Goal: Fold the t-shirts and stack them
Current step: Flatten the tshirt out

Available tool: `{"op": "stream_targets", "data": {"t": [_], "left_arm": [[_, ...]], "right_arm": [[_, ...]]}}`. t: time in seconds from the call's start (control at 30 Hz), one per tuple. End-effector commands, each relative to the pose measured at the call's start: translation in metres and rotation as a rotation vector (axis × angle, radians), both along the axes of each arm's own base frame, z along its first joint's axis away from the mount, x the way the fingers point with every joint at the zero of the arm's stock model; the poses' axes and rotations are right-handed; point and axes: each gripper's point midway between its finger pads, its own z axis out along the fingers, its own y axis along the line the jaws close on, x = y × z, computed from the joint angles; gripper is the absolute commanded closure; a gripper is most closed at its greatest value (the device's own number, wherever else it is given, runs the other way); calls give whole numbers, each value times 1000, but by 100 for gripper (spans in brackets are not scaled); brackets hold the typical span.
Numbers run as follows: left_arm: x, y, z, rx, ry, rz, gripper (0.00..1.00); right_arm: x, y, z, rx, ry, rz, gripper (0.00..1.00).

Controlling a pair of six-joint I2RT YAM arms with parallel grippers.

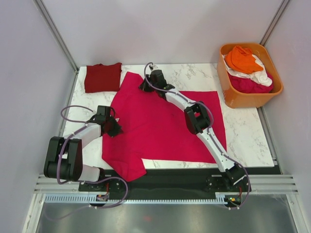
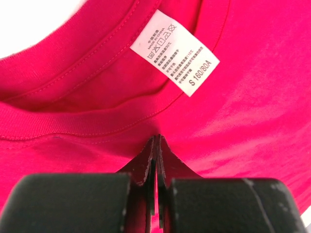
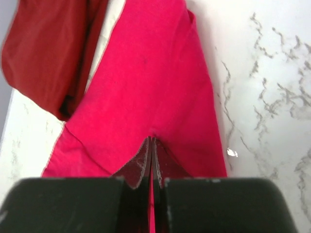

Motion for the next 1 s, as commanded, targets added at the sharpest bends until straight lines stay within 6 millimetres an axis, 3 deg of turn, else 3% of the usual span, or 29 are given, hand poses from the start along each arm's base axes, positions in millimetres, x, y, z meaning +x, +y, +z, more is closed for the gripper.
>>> {"op": "stream_targets", "data": {"t": [0.0, 0.2, 0.37, 0.57, 0.67, 0.7, 0.77, 0.83, 0.87, 0.9, 0.93, 0.97], "left_arm": [[11, -2, 4, -13, -23, 26, 98], [11, -2, 4, -13, -23, 26, 98], [10, -2, 1, -12, -13, 26, 98], [7, -2, -8, -8, 18, 26, 98], [8, -2, -7, -8, 15, 26, 98], [8, -2, -5, -9, 10, 26, 98], [10, -2, 0, -11, -8, 26, 98], [13, -2, 6, -14, -31, 27, 98], [15, -3, 13, -18, -55, 26, 98], [16, -3, 18, -20, -72, 26, 98], [18, -3, 24, -23, -93, 27, 98], [21, -3, 39, -30, -143, 27, 98]], "right_arm": [[5, 1, -10, -15, -19, -26, 97], [27, -25, -15, -12, -8, -135, 93], [49, -52, -2, 1, -33, -209, 90], [82, -92, 54, 53, -136, -280, 81], [99, -122, 95, 49, -218, -345, 77], [105, -137, 100, 39, -227, -368, 73], [109, -152, 124, 44, -259, -386, 76], [110, -167, 136, 36, -269, -390, 73], [107, -171, 145, 31, -276, -388, 69], [96, -170, 164, 31, -285, -364, 47], [89, -170, 175, 17, -302, -349, 32], [75, -170, 218, 24, -358, -341, 21]]}}
